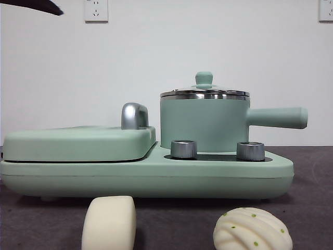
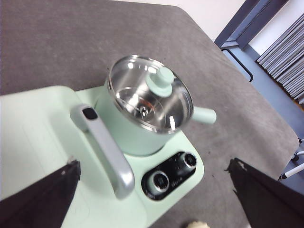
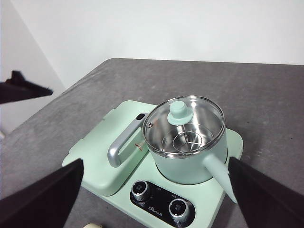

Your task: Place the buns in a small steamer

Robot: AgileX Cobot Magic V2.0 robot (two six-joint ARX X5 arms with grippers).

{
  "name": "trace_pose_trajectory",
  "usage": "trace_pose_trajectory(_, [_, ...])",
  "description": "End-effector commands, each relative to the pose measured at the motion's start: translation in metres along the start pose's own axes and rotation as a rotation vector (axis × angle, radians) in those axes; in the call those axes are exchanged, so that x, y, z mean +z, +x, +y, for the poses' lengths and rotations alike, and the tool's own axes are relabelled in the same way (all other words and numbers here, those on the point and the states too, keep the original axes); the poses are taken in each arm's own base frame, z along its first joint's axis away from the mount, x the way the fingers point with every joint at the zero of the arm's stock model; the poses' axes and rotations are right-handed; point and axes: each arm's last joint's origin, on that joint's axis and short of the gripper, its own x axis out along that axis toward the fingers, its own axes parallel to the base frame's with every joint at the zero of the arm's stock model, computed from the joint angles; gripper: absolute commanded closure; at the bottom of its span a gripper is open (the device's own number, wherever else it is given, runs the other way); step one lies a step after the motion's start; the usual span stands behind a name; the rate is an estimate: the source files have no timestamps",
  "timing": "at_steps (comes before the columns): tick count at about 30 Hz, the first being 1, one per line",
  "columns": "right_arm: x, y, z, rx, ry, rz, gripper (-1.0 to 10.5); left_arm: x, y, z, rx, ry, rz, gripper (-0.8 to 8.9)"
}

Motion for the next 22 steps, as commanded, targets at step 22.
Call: trace_pose_trajectory(22, [0.005,-0.002,0.002,0.002,-0.027,-0.024,4.6,0.090,0.194,-0.032,0.022,0.249,0.294,3.16])
